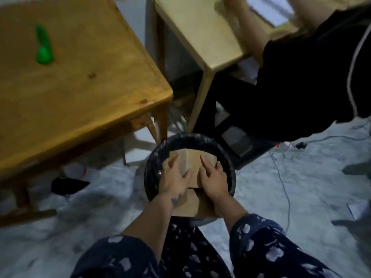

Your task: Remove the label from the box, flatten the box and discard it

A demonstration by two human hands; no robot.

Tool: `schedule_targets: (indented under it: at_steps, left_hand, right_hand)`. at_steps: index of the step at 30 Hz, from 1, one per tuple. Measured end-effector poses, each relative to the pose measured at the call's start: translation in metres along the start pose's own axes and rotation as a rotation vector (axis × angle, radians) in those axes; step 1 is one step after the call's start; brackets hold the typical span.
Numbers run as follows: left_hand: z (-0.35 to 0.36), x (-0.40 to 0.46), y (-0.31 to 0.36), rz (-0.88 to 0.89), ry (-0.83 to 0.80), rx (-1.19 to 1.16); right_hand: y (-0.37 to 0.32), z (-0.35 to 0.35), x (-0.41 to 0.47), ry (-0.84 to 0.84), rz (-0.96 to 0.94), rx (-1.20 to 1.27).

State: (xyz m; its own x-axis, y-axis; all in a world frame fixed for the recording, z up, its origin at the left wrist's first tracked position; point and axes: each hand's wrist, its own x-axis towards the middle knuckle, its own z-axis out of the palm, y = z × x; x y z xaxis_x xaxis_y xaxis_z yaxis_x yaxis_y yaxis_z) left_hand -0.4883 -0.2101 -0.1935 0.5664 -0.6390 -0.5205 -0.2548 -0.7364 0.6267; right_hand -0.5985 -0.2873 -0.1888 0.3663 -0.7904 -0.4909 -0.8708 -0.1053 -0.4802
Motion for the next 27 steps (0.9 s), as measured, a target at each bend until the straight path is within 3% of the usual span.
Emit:
schedule_targets:
  at_steps: [8,17,21,25,27]
  left_hand:
    - [0.114,0.058,-0.101,-0.229,-0.187,0.013]
    - [0.204,0.181,-0.188,-0.273,-0.221,0.045]
    - [0.218,0.223,-0.203,-0.282,-0.333,0.234]
    - [0.197,0.217,-0.176,-0.289,-0.32,0.095]
    - [0.174,0.182,-0.165,-0.177,-0.28,0.086]
  right_hand:
    - [0.106,0.116,0.063,-0.219,0.116,-0.002]
    - [0.167,0.221,0.187,-0.328,0.19,-0.01]
    - [0.174,0.246,0.227,-0.354,0.124,-0.156]
    - [0.162,0.239,0.22,-0.356,0.103,-0.243]
    - [0.157,0.227,0.193,-0.365,0.034,-0.318]
